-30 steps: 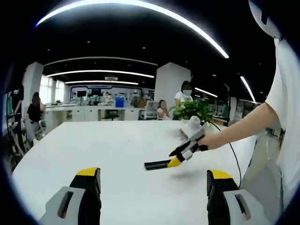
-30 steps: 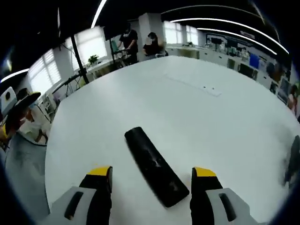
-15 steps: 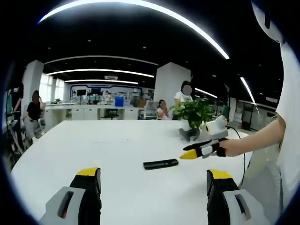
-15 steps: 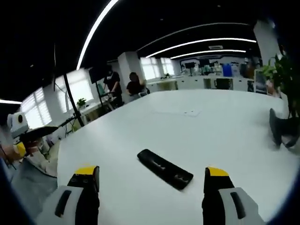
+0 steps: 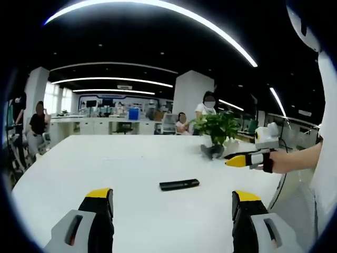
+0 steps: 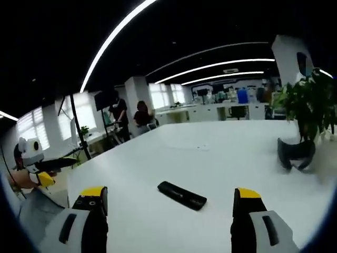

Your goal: Press the specified remote control buttons in sequence, fully releasing each button before pressing the next.

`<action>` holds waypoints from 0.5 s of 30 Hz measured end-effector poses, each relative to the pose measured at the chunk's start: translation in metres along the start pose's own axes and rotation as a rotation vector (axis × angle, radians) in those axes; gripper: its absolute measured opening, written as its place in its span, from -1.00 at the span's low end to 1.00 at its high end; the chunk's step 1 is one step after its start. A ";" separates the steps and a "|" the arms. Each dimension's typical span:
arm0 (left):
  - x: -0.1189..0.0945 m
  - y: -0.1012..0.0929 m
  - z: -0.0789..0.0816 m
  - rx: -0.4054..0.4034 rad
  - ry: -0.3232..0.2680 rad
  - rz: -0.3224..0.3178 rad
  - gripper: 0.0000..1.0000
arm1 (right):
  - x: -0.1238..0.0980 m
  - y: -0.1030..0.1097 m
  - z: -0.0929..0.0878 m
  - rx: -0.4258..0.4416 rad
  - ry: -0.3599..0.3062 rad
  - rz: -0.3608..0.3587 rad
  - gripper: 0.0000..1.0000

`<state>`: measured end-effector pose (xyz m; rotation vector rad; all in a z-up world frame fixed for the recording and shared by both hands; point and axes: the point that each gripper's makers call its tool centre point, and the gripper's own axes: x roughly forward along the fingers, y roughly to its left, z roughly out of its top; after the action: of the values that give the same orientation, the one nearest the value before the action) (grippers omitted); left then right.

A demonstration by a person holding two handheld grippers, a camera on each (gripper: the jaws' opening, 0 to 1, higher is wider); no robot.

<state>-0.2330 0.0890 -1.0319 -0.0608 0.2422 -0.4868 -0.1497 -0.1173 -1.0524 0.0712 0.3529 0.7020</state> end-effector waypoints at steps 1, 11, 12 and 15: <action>0.000 -0.001 0.000 0.001 -0.001 -0.002 0.94 | -0.003 0.001 0.000 -0.001 0.002 -0.004 0.98; -0.003 -0.009 0.004 0.011 -0.008 -0.011 0.94 | -0.046 0.011 -0.002 -0.019 -0.018 -0.075 0.98; -0.003 -0.011 0.004 0.011 -0.009 -0.013 0.94 | -0.052 0.008 -0.003 -0.016 -0.023 -0.086 0.98; -0.005 -0.013 0.003 0.015 -0.005 -0.013 0.94 | -0.064 0.008 -0.005 -0.019 -0.028 -0.124 0.98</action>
<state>-0.2424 0.0800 -1.0261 -0.0491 0.2337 -0.5010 -0.2014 -0.1525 -1.0371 0.0404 0.3205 0.5807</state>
